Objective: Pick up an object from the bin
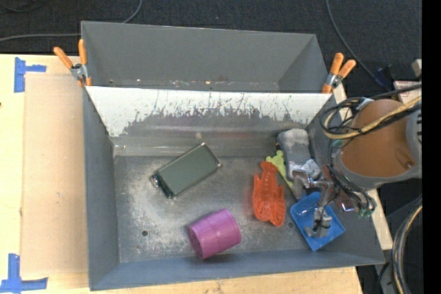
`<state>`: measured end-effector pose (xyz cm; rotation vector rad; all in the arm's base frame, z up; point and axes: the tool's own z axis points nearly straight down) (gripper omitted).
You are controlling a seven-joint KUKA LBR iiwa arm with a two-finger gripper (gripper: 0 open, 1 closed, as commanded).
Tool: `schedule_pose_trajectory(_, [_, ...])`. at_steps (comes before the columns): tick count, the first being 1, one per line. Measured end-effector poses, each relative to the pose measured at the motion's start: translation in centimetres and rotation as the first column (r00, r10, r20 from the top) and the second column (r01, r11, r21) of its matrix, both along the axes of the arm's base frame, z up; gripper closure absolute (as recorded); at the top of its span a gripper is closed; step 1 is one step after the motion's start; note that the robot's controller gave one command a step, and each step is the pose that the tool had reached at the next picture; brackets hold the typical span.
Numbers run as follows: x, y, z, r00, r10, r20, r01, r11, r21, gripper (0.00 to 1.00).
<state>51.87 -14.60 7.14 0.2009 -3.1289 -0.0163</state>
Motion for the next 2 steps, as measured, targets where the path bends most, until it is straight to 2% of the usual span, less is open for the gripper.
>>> schedule_pose_trajectory(1, [-1.0,4.4,-0.1,0.966,0.257,0.009,-0.257,0.966,-0.002,0.0])
schedule_pose_trajectory(2, [-0.2,3.5,10.9,0.989,0.145,-0.001,-0.145,0.989,0.0,0.0])
